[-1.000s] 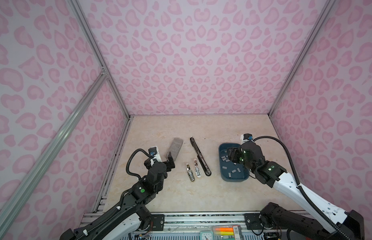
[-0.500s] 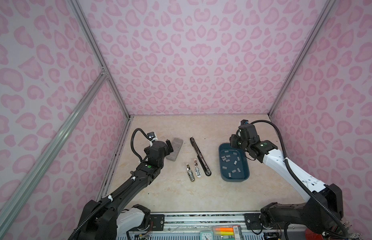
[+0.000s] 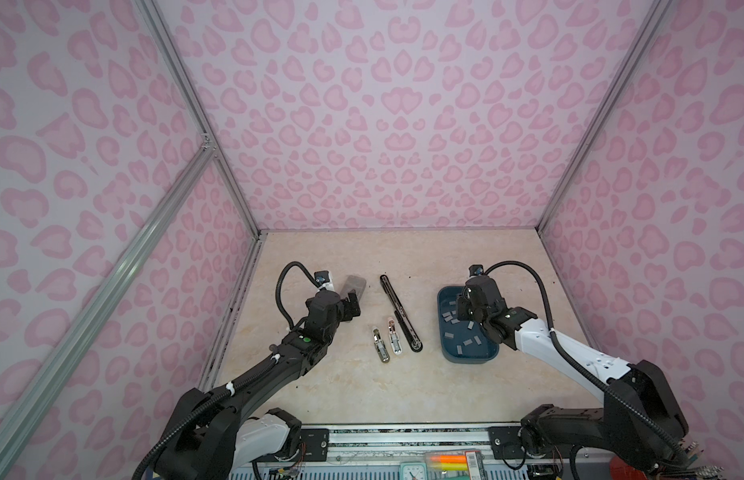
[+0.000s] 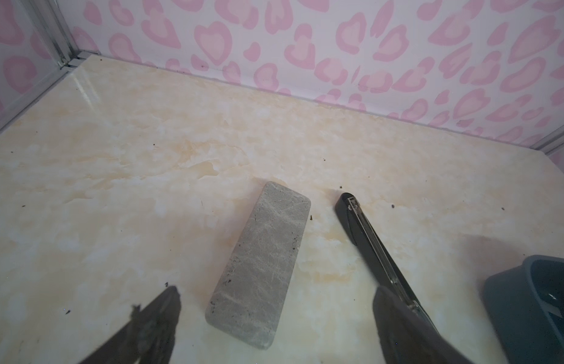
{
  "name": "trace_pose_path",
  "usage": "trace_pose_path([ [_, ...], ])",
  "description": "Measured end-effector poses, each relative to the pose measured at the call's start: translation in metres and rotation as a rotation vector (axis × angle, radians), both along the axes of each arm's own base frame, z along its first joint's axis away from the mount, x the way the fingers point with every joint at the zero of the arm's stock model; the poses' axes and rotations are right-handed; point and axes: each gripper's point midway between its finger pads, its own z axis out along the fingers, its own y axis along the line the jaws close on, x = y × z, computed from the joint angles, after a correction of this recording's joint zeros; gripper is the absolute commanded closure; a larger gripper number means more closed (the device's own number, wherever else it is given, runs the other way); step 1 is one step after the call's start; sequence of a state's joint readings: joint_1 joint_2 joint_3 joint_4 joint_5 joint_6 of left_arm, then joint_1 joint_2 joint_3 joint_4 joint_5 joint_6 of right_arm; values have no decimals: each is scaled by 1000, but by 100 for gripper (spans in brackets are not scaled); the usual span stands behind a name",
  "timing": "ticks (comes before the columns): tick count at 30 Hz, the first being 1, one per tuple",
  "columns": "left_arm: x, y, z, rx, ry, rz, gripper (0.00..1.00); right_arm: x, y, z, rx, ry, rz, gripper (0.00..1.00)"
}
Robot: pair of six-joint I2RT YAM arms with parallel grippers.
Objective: Load the staples into the stapler
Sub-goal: 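Lower the open right gripper into the teal tray onto a staple strip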
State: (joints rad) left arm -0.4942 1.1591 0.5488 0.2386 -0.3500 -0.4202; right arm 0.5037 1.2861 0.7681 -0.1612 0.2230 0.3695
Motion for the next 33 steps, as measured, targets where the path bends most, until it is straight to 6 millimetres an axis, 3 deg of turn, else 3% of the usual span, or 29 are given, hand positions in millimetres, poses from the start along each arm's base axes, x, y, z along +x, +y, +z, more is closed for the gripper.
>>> trace_pose_path([
  [3,-1,0,-1,-4,-9,-3,2,1,-1,11,-35,-90,-17,52],
  [7,6,-5,2,-2,-8,-5,4,11,-20,1,-112,-70,-106,60],
  [9,5,-7,5,1,-15,-5,3,18,-22,8,-106,-86,-144,53],
  [11,0,-8,8,-1,-2,-5,4,20,-18,10,-95,-72,-143,63],
  [13,-6,-8,25,-38,-35,-11,1,23,-17,14,-42,-38,-134,55],
  [15,-14,-7,43,-80,-109,-18,0,19,-21,16,-5,-50,-153,56],
  [19,-16,-4,34,-60,-94,-1,2,0,-25,-22,20,59,-144,64],
  [23,-9,-9,29,-42,-67,0,3,1,-24,-36,26,116,-155,62],
  [29,-5,-11,23,-23,-46,2,3,1,-21,-70,-3,243,-169,73],
  [33,-3,-10,22,-16,-41,10,3,-4,-21,-81,-4,293,-189,69],
])
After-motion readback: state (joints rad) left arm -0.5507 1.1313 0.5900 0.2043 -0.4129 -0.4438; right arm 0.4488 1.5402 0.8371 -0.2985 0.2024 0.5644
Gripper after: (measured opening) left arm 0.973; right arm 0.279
